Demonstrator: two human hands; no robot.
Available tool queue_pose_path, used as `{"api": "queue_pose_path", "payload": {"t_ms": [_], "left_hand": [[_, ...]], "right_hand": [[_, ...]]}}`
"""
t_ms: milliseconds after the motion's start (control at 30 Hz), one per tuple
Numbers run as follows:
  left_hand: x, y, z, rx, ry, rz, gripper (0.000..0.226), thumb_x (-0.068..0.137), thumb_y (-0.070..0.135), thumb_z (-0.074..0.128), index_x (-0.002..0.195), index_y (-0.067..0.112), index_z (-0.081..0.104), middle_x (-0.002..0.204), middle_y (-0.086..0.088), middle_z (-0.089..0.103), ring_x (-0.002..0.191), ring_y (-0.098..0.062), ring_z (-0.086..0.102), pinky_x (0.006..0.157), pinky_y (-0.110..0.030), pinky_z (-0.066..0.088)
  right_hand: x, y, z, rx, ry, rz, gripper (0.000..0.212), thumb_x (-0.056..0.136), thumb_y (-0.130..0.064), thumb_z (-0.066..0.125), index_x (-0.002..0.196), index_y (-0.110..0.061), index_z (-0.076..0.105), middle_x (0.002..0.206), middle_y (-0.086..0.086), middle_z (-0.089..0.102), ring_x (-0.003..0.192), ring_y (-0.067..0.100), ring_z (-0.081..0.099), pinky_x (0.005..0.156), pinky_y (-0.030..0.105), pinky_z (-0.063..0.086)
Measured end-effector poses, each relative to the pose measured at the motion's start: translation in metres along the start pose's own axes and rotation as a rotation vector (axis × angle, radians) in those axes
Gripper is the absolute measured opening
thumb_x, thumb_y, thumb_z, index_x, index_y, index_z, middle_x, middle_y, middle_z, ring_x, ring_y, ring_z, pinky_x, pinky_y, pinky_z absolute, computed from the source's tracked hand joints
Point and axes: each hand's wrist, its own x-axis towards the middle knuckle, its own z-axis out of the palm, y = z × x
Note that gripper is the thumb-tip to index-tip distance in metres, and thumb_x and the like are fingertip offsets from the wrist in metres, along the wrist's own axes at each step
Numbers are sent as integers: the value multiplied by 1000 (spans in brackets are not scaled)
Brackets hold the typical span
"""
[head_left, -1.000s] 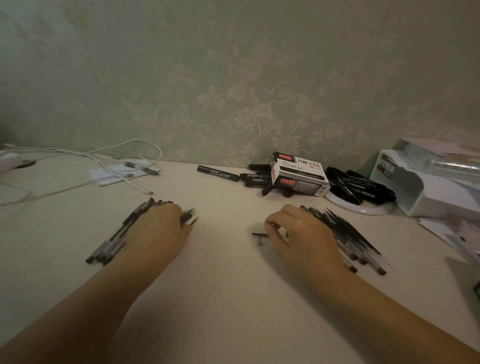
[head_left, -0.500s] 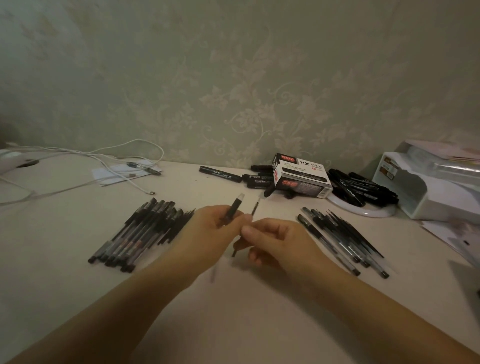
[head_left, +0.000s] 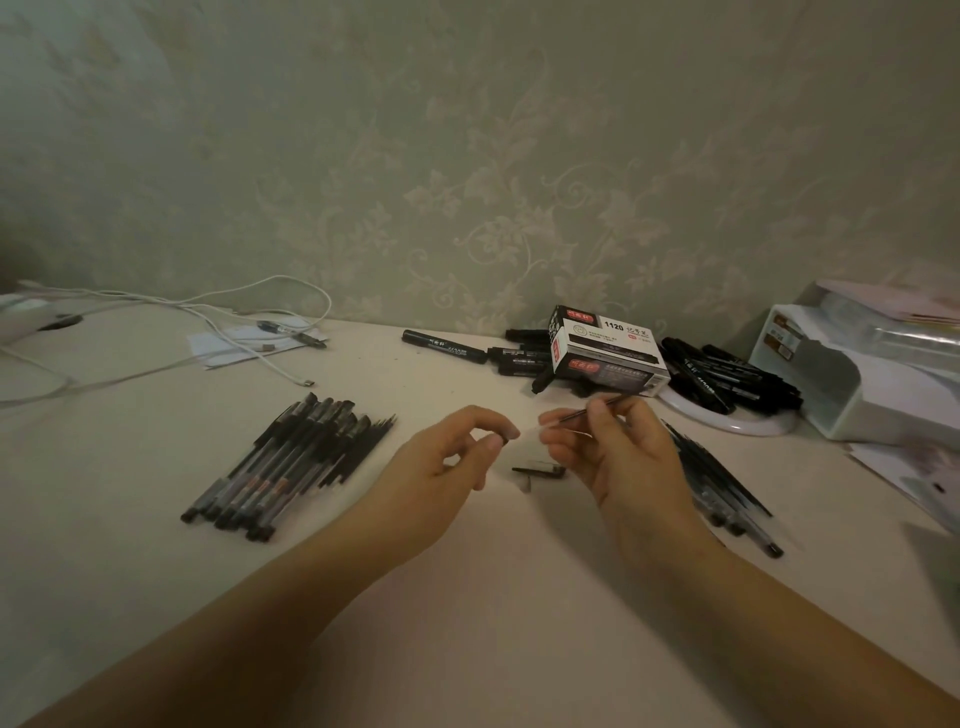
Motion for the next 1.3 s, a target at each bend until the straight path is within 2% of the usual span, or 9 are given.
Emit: {"api": "queue_pose_path", "payload": {"t_ms": [367, 600, 767, 867, 967, 1033, 1100, 1167, 1300], "left_hand": [[0, -3, 3, -61, -58, -3, 18, 97, 33, 49, 103, 43, 63, 66, 8, 53, 51, -10, 37, 47, -22, 36], [-1, -2, 3, -28, -72, -8, 17, 98, 31, 48, 103, 38, 63, 65, 8, 52, 54, -12, 40, 50, -24, 37], [-1, -1, 3, -19, -88, -2, 17, 98, 31, 48, 104, 40, 62, 66, 9, 53, 53, -8, 41, 50, -19, 38], [-1, -2, 4, -75, -94, 2, 17, 98, 33, 48, 105, 40, 62, 68, 7, 55, 53, -14, 39, 48, -24, 36], [0, -3, 4, -136, -73, 17, 18, 98, 31, 48, 105, 38, 63, 68, 6, 54, 50, -11, 38, 44, -21, 33], [1, -5, 3, -147, -50, 18, 17, 98, 31, 49, 105, 39, 62, 67, 6, 55, 48, -8, 39, 44, -19, 34], [2, -7, 1, -125, -24, 13, 17, 97, 33, 48, 107, 41, 60, 67, 8, 55, 47, -4, 40, 44, -17, 35], [3, -8, 0, -120, -2, 13, 17, 98, 32, 48, 107, 42, 60, 67, 7, 56, 46, -2, 39, 44, -14, 35], [3, -8, 0, -118, -13, 16, 20, 98, 30, 48, 110, 41, 60, 67, 6, 55, 46, -4, 37, 43, -16, 35]], "right_hand": [[1, 2, -3, 33, -25, -1, 12, 105, -15, 40, 106, -8, 50, 89, 15, 76, 78, 23, 75, 63, 21, 57], [6, 5, -10, -51, -61, -66, 11, 105, -16, 44, 102, -12, 54, 93, 14, 76, 81, 21, 73, 69, 21, 56], [3, 4, -9, -129, -103, -115, 11, 104, -17, 46, 100, -15, 55, 94, 12, 76, 83, 22, 74, 71, 23, 57], [-3, 4, -4, -286, -156, -152, 9, 99, -19, 56, 95, -23, 64, 96, 2, 76, 86, 14, 72, 73, 19, 55], [-7, 5, -1, -486, -238, -141, 8, 91, -27, 67, 97, -31, 72, 96, -11, 74, 84, 7, 69, 66, 10, 49], [-9, 5, -1, -619, -254, -148, 17, 85, -37, 73, 102, -36, 70, 98, -16, 70, 81, 7, 66, 65, 11, 48], [-8, 8, -5, -859, -210, -232, 27, 81, -42, 75, 106, -40, 67, 97, -17, 63, 81, 2, 59, 67, 11, 46], [-6, 10, -8, -1083, -221, -340, 27, 82, -40, 75, 107, -36, 67, 96, -17, 56, 84, -1, 54, 70, 8, 42], [-4, 17, -11, -1245, -325, -409, 19, 88, -33, 72, 104, -25, 73, 88, -15, 52, 76, -3, 50, 68, 4, 35]]}}
